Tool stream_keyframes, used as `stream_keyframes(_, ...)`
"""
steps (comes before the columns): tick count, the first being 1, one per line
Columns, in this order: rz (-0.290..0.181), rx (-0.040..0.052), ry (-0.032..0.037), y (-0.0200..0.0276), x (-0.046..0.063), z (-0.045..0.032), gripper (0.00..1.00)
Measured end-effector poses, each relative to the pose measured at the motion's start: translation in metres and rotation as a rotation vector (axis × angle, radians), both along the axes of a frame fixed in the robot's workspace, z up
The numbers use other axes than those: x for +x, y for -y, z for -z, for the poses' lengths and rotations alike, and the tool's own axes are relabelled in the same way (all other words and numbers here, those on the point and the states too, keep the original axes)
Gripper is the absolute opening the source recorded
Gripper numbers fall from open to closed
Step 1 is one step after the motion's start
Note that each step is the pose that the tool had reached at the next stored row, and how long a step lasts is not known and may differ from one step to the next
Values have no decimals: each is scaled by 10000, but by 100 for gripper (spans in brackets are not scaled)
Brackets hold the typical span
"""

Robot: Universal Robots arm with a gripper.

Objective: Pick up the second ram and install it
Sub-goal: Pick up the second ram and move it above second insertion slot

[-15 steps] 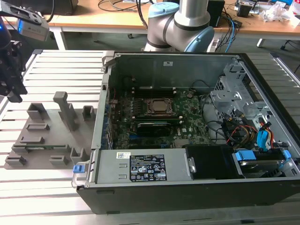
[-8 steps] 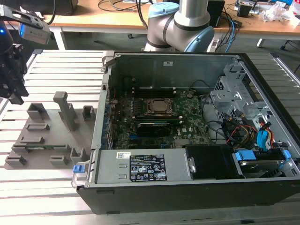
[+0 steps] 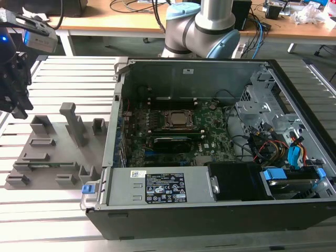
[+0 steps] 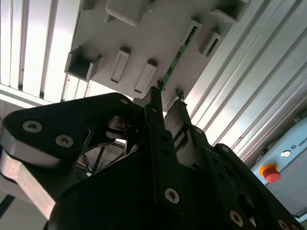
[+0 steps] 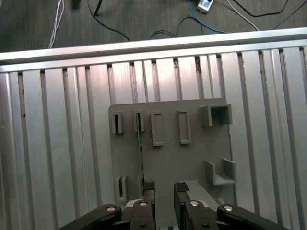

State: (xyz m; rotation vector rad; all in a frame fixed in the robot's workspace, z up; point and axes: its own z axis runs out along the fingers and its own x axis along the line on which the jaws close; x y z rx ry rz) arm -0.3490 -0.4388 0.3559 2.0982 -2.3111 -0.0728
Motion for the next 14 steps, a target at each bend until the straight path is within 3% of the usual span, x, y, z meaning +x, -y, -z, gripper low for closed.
stream_keyframes(14, 0, 0, -1, 0, 0, 88, 30)
